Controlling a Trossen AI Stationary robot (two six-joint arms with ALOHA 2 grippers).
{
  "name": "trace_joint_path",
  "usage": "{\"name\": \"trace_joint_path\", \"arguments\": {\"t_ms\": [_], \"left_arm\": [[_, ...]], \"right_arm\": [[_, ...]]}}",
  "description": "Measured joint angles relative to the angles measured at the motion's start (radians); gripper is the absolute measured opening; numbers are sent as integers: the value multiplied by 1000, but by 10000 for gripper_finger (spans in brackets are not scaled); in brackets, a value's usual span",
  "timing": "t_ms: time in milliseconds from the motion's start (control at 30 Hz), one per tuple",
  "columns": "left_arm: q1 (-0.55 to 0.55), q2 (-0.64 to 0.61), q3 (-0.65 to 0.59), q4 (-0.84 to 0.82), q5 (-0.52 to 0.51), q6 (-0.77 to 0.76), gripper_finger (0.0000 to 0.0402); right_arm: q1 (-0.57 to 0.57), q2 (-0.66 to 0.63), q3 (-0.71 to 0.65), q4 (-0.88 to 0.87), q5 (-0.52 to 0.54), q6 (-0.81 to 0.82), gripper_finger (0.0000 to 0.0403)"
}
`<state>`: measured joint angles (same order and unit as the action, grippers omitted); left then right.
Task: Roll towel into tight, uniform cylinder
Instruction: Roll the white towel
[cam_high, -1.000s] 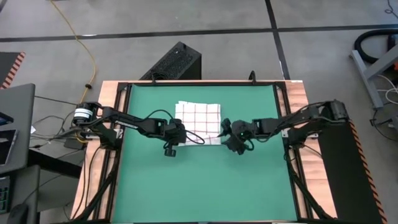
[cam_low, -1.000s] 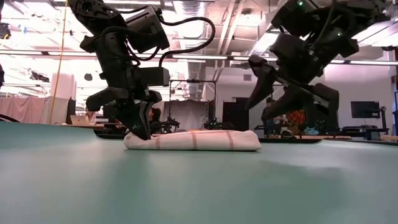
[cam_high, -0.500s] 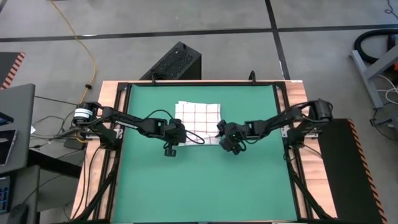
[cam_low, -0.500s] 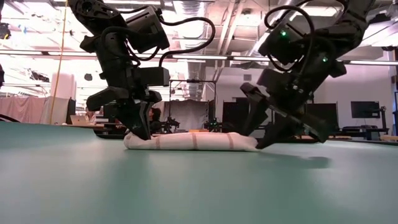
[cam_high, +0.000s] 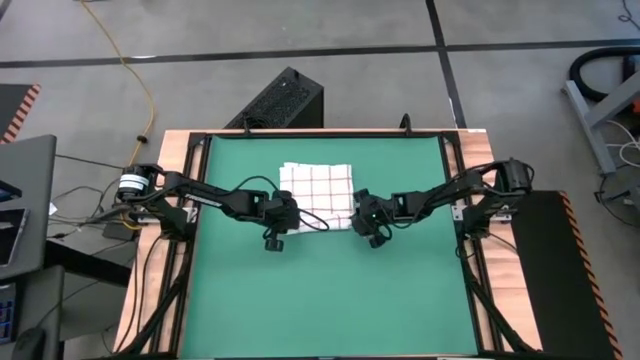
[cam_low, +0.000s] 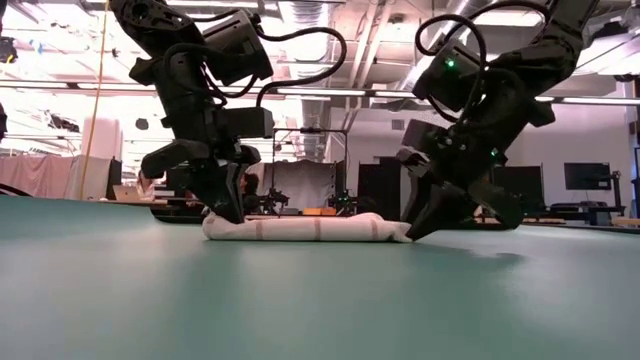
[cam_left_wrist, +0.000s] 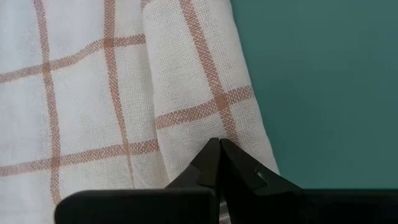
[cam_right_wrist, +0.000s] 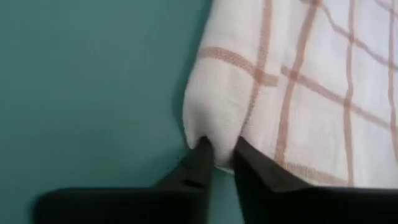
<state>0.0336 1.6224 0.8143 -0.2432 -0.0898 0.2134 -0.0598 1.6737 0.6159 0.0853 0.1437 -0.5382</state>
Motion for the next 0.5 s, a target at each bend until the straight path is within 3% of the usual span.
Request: {"name": "trace_joint_path", "arguments": {"t_ms": [133,300,500], "left_arm": [[0,0,0,3,0,-9,0],[0,-26,32,-12,21,-72,0],[12,-173,58,10,28,-133,0]], "right_arm": [[2,-5,-1,-3,0,73,17],[23,-3,28,-49,16,117,20],[37,-3,50,-100,-22,120,9]]}}
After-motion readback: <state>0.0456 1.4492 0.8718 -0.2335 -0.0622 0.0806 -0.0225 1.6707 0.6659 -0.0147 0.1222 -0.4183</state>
